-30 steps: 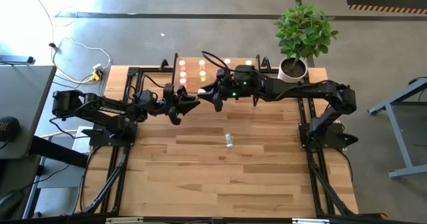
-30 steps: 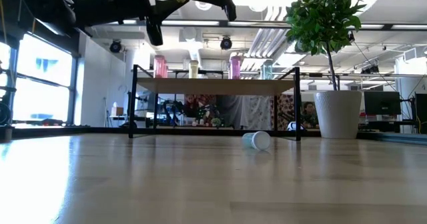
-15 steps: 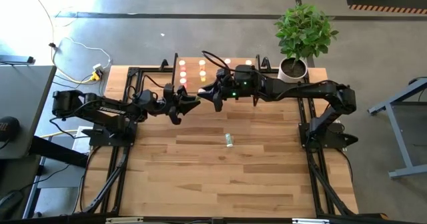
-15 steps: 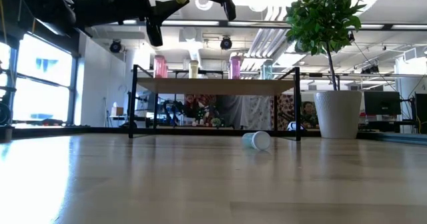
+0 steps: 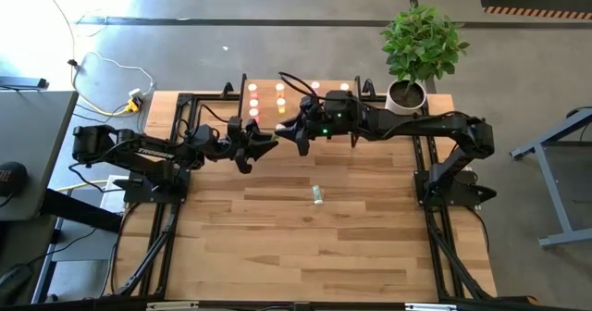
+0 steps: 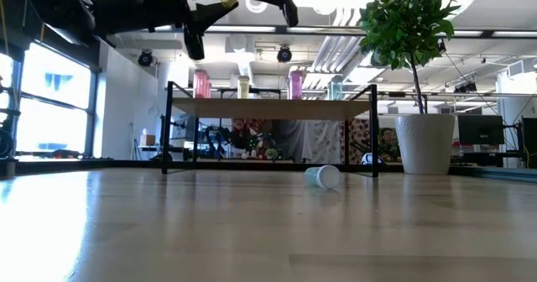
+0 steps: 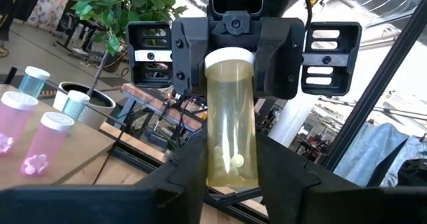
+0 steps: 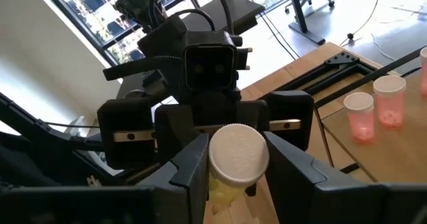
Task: Pick and place medicine bottles onto shelf by color
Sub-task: Put the yellow pill bottle on the shelf aligned with the other yellow pill bottles
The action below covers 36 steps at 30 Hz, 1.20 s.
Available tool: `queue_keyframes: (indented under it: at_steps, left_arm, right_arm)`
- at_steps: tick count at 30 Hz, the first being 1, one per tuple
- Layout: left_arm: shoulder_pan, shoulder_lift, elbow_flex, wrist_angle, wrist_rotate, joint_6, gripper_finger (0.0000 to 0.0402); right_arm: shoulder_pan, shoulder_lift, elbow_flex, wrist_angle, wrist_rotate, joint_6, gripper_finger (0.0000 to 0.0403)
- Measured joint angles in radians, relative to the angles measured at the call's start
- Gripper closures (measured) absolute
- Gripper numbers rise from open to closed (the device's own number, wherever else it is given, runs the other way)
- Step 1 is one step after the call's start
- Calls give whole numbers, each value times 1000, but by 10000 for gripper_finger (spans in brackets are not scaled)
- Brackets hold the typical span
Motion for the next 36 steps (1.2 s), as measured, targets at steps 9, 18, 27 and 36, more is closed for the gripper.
queue_keyframes:
  at_steps: [9,18,27,36]
  left_arm:
    - [15,0,0,7,1,35,194]
    - [65,0,2,-88,63,17,154]
    - [126,-6,2,-126,89,16,158]
    - [217,-66,2,-139,115,16,158]
  right_arm:
    - [0,0,0,-23,45,-12,286]
    - [-19,0,0,-26,88,-20,286]
    - [-82,-8,0,-25,113,-111,286]
    - [-151,-20,0,30,120,-255,286]
